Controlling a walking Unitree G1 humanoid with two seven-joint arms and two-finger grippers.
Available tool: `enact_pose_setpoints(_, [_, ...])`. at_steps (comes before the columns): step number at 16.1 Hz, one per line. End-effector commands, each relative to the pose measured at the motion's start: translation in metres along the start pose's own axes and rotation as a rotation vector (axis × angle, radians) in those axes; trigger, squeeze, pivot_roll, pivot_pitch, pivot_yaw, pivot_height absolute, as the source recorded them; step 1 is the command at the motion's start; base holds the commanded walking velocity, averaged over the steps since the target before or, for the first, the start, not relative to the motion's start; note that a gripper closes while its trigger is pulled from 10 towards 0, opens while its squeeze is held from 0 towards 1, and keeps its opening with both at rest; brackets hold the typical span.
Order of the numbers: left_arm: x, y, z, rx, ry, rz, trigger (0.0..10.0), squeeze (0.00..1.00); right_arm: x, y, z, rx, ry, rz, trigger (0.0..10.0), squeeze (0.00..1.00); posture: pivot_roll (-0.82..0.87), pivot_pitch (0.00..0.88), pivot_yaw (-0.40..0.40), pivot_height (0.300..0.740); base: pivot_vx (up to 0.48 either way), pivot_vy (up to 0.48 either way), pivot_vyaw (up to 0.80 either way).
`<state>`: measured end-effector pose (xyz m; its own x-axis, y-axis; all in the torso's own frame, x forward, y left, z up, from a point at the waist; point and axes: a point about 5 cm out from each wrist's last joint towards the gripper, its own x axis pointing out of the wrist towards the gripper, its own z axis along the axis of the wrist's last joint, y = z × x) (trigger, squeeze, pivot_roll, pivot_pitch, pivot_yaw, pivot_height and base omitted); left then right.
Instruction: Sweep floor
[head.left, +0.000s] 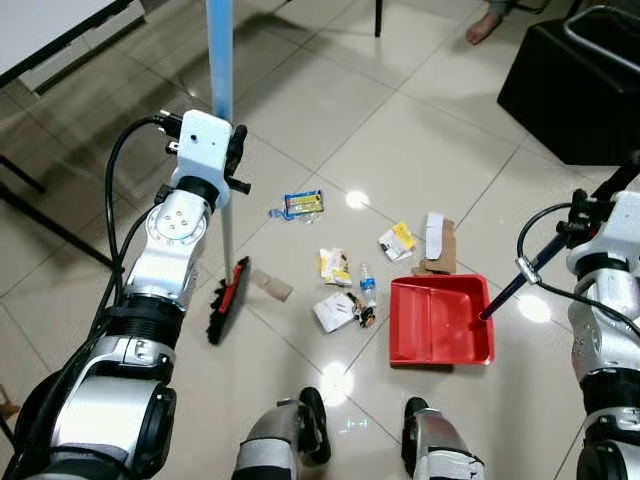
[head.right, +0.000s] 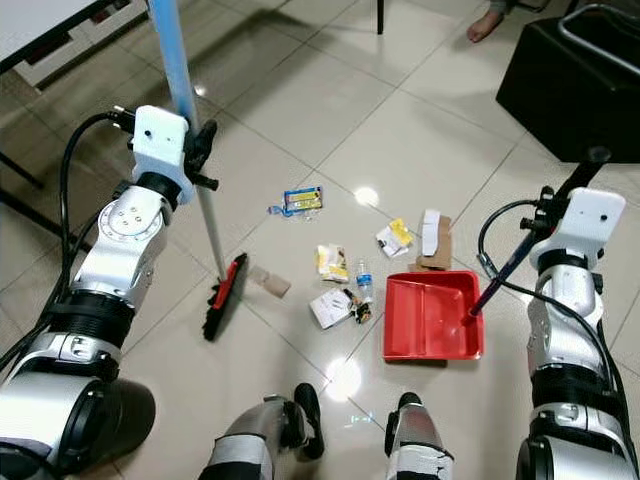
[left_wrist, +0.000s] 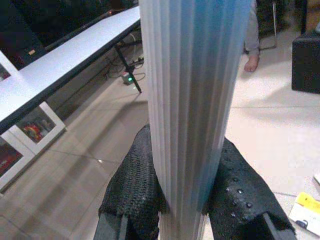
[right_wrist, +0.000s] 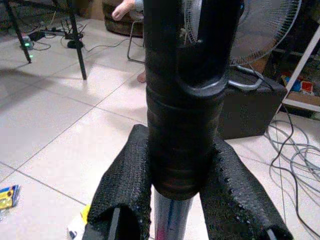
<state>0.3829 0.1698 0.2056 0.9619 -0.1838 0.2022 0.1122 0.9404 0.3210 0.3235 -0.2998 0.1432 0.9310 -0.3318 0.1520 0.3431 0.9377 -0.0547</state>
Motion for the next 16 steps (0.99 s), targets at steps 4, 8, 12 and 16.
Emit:
enact_pose_setpoints(4, [-0.007, 0.019, 0.002, 0.092, 0.003, 0.003, 10.0, 0.0, 0.0, -0.001, 0.012, -0.051, -0.064, 0.015, 10.0, 0.0, -0.03, 0.344, 0.181, 0.74, 0.0, 0.0, 0.0])
enact_pose_setpoints(8, [-0.007, 0.034, 0.002, 0.128, 0.019, 0.03, 10.0, 0.0, 0.002, -0.014, 0.016, -0.075, -0.078, -0.033, 10.0, 0.0, -0.03, 0.354, 0.195, 0.74, 0.0, 0.0, 0.0])
enact_pose_setpoints(12, [0.002, -0.011, 0.006, 0.012, -0.002, -0.053, 10.0, 0.0, -0.002, -0.007, 0.009, -0.052, -0.071, -0.056, 10.0, 0.0, -0.02, 0.365, 0.219, 0.74, 0.0, 0.0, 0.0])
enact_pose_setpoints(16, [0.008, -0.068, 0.01, -0.123, -0.007, -0.16, 10.0, 0.0, -0.003, 0.006, 0.0, -0.01, -0.051, -0.073, 10.0, 0.0, -0.02, 0.382, 0.242, 0.74, 0.0, 0.0, 0.0])
